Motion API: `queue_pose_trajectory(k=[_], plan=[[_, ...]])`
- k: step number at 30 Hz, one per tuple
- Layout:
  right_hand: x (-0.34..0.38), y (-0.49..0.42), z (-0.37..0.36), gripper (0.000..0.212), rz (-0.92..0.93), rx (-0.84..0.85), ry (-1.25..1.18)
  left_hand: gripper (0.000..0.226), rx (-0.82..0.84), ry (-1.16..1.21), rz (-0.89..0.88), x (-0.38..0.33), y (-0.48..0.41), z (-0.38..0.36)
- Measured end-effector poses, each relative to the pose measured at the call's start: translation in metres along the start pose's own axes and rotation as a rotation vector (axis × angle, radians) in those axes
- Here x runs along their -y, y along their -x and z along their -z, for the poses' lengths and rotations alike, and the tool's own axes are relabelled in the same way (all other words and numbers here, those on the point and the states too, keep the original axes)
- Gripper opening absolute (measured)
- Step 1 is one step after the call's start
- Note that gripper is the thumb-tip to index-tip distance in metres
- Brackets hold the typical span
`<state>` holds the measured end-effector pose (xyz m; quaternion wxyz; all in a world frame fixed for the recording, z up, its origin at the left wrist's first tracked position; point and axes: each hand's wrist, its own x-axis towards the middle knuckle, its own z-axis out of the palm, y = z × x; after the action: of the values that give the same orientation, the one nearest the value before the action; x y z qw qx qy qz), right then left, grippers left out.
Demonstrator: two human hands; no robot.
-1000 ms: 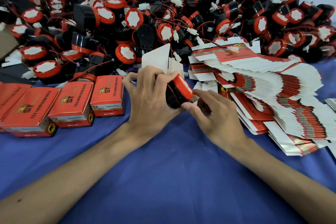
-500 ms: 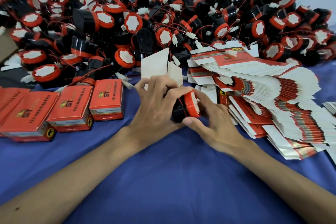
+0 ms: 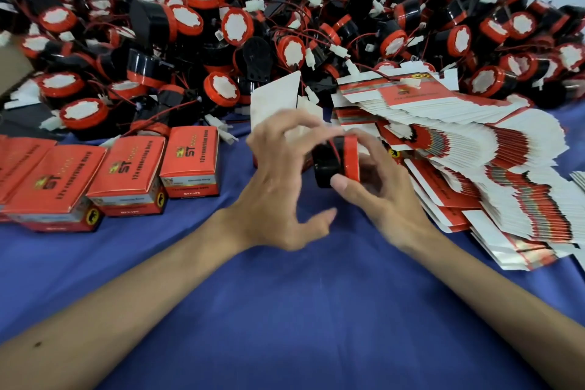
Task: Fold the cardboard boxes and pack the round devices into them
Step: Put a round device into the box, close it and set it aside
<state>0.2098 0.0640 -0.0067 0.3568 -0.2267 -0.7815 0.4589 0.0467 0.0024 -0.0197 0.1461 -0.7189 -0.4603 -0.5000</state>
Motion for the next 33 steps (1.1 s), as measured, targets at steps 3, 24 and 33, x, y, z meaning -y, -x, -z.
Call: queue_pose_trajectory(k=[3,24,33], plan=[[0.003,-0.008,0.004,0.058,-0.038,-0.036,-0.136,0.064,-0.211,-0.032,0.177,0.002,-0.004,0.001],[0.039,-0.070,0.003,0.041,0.135,0.309,0.851,0.051,-0.137,0.265,0.697,0.015,-0.007,-0.004],[0.040,-0.053,-0.016,0.065,0.130,0.378,1.418,0.042,-0.051,0.159,0.656,0.014,-0.011,-0.002]])
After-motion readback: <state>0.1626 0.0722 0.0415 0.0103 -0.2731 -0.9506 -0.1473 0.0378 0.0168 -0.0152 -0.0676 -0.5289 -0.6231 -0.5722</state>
